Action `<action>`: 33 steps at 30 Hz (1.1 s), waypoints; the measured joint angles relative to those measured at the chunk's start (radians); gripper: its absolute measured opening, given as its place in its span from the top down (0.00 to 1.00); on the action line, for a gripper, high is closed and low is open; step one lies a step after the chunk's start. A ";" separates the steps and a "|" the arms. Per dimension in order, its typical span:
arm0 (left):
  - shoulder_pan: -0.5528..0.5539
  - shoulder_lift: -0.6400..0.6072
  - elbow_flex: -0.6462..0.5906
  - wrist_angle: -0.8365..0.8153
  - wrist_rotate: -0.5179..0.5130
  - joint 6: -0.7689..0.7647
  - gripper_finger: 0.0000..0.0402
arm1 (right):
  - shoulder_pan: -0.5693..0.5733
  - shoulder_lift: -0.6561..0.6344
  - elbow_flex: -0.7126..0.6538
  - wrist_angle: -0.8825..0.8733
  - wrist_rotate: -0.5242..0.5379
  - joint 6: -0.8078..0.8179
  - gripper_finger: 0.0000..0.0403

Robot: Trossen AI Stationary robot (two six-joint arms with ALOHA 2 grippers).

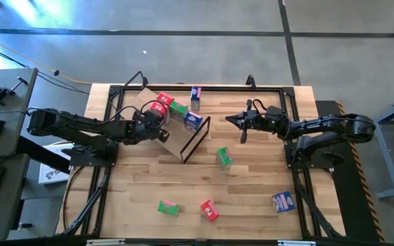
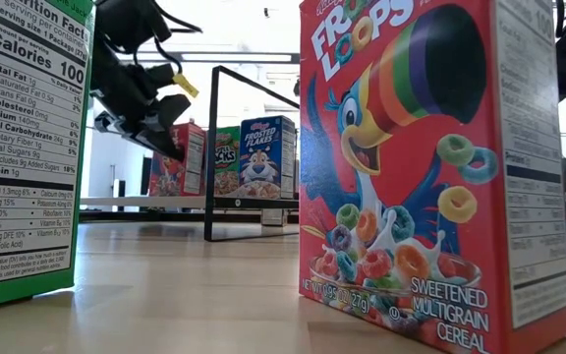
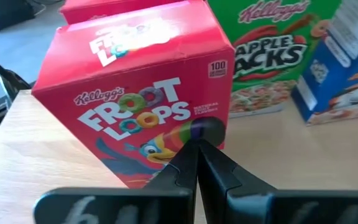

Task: Stack cereal on shelf
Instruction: Adjust the red cereal on the shelf

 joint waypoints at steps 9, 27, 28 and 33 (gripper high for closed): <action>0.014 0.000 0.000 -0.003 -0.019 0.026 1.00 | 0.000 0.000 0.000 -0.004 0.001 0.000 1.00; 0.014 0.000 0.000 -0.136 0.015 -0.107 1.00 | 0.000 0.000 0.000 -0.007 0.003 0.000 1.00; 0.014 0.000 0.000 -0.143 0.012 -0.116 1.00 | 0.000 0.000 0.000 -0.007 0.003 0.000 1.00; 0.021 0.000 0.001 -0.163 0.008 -0.140 1.00 | 0.000 0.000 0.000 -0.006 0.003 0.000 1.00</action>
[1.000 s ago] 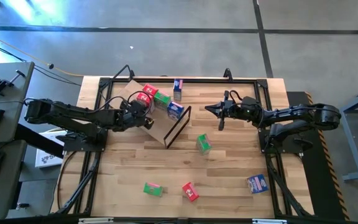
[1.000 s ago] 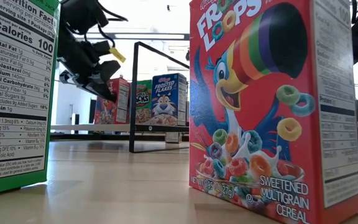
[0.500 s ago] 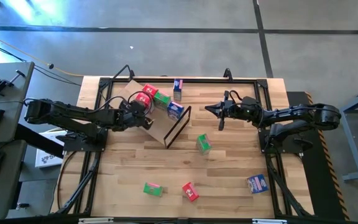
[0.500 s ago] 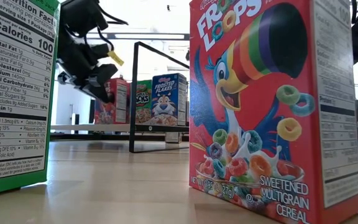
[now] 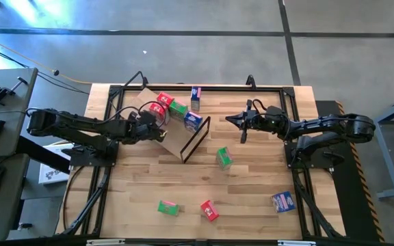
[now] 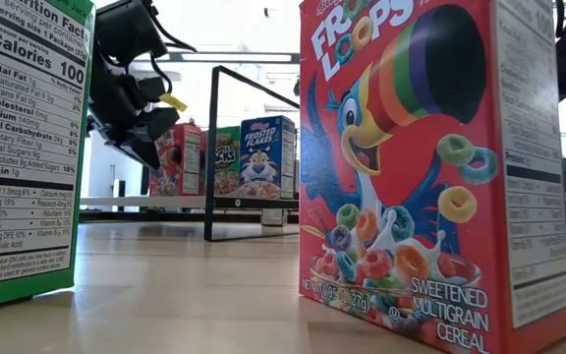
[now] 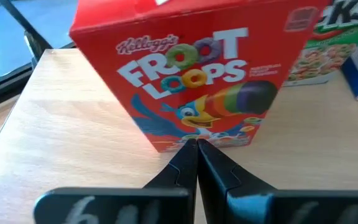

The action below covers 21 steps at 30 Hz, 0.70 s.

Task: Stack cereal on shelf
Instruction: Adjust the red cereal on the shelf

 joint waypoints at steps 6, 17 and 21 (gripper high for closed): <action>0.037 0.000 0.000 -0.014 -0.036 -0.012 1.00 | 0.000 0.000 0.000 0.000 0.000 0.000 1.00; 0.087 0.000 0.000 0.043 -0.029 0.067 1.00 | 0.000 0.000 0.000 0.000 -0.001 0.000 1.00; 0.088 0.000 0.000 0.043 -0.023 0.067 1.00 | 0.000 0.000 0.000 0.000 -0.001 0.000 1.00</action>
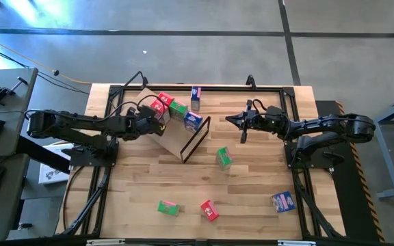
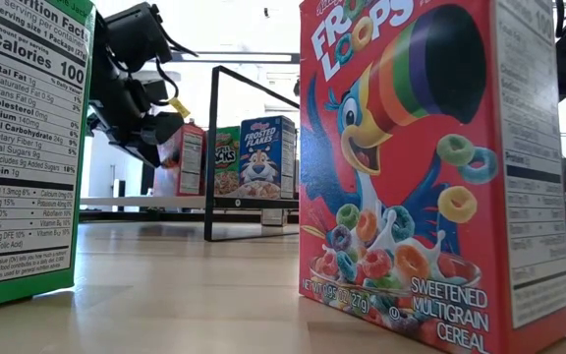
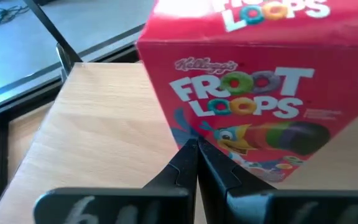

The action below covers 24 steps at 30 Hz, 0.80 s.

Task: Stack cereal on shelf
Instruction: Adjust the red cereal on the shelf

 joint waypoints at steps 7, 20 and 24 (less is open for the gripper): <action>-0.022 0.000 0.000 -0.019 0.156 -0.028 1.00 | 0.000 0.000 0.000 0.000 0.000 0.000 1.00; -0.030 0.083 0.000 0.004 0.160 -0.060 1.00 | 0.000 0.000 0.000 -0.014 0.000 -0.003 1.00; -0.030 0.090 0.000 0.021 0.151 -0.059 1.00 | 0.000 0.000 0.000 -0.013 0.000 -0.003 1.00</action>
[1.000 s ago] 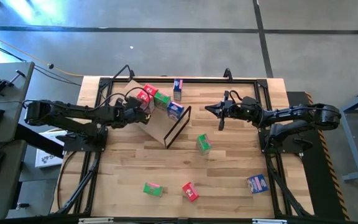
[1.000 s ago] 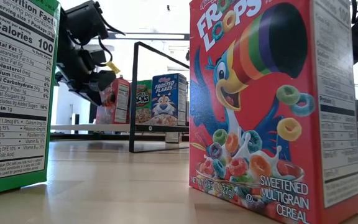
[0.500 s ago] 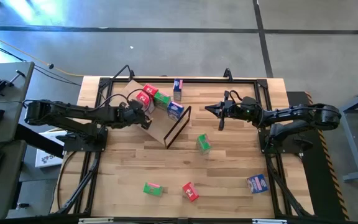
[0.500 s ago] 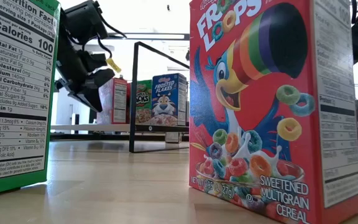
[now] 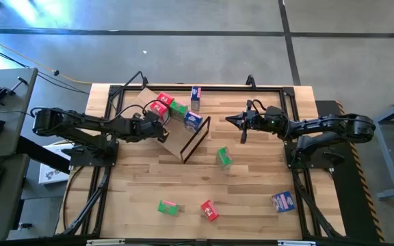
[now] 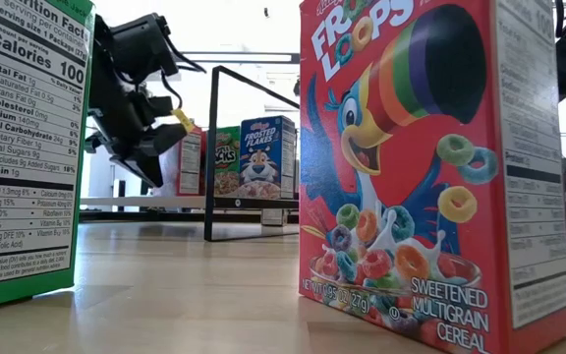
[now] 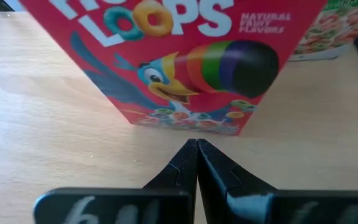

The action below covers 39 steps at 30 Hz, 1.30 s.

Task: Stack cereal on shelf
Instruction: Adjust the red cereal on the shelf

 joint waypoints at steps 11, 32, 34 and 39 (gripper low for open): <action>0.004 0.000 0.000 0.027 -0.027 -0.002 1.00 | 0.000 0.000 0.000 0.000 0.000 0.000 1.00; 0.004 -0.062 0.000 -0.014 -0.015 0.019 1.00 | 0.000 0.000 0.000 -0.001 0.000 0.000 1.00; 0.004 -0.062 0.000 -0.014 -0.015 0.019 1.00 | 0.000 0.000 0.000 -0.001 0.000 0.000 1.00; 0.004 -0.062 0.000 -0.004 -0.015 0.022 1.00 | 0.000 0.000 0.000 -0.001 0.000 0.000 1.00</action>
